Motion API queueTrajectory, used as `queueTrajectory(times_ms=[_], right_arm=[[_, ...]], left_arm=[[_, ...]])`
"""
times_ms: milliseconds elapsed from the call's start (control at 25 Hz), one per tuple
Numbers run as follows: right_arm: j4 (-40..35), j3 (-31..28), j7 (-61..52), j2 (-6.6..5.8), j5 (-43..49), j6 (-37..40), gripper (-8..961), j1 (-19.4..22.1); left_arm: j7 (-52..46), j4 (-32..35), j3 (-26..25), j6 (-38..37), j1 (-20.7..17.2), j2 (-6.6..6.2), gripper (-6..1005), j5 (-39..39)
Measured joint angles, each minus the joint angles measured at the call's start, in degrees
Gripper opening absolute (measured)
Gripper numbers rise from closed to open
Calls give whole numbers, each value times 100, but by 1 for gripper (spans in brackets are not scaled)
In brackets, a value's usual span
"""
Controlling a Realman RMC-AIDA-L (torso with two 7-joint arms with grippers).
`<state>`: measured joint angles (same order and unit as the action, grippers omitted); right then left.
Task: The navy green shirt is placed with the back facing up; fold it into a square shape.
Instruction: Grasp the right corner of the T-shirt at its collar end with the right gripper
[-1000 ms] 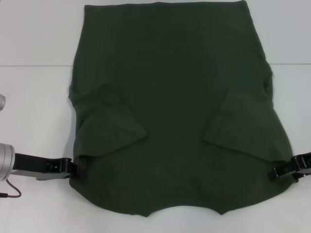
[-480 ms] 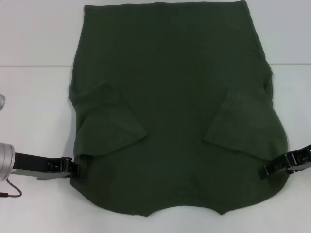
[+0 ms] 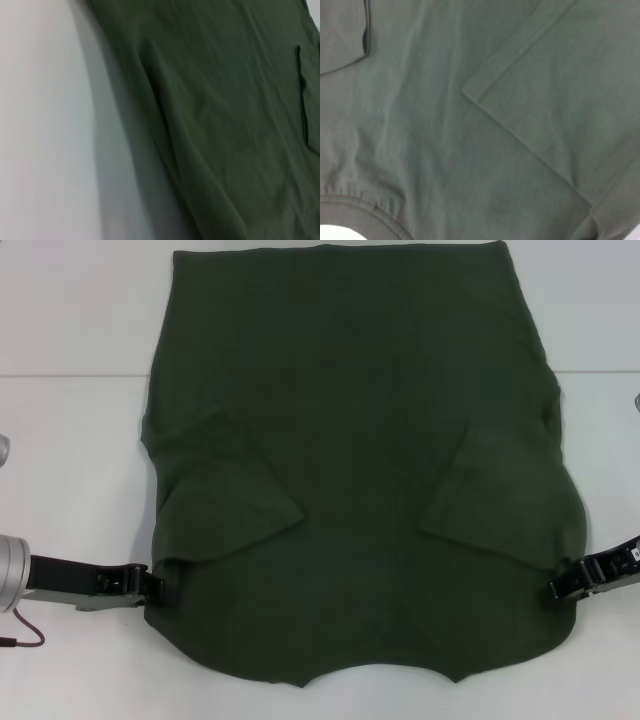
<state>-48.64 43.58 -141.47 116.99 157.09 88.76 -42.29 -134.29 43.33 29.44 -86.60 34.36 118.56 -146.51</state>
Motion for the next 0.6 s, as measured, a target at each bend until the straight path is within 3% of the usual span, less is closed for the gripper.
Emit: queueTrajectory(times_ms=[520, 600], right_arm=[[3, 1, -1, -17, 15, -1, 74, 8], [4, 1, 2, -29, 15, 1, 70, 14]], left_arm=[[83, -1, -17, -36, -20, 0, 38, 47], [134, -9, -55, -82, -25, -2, 38, 109]])
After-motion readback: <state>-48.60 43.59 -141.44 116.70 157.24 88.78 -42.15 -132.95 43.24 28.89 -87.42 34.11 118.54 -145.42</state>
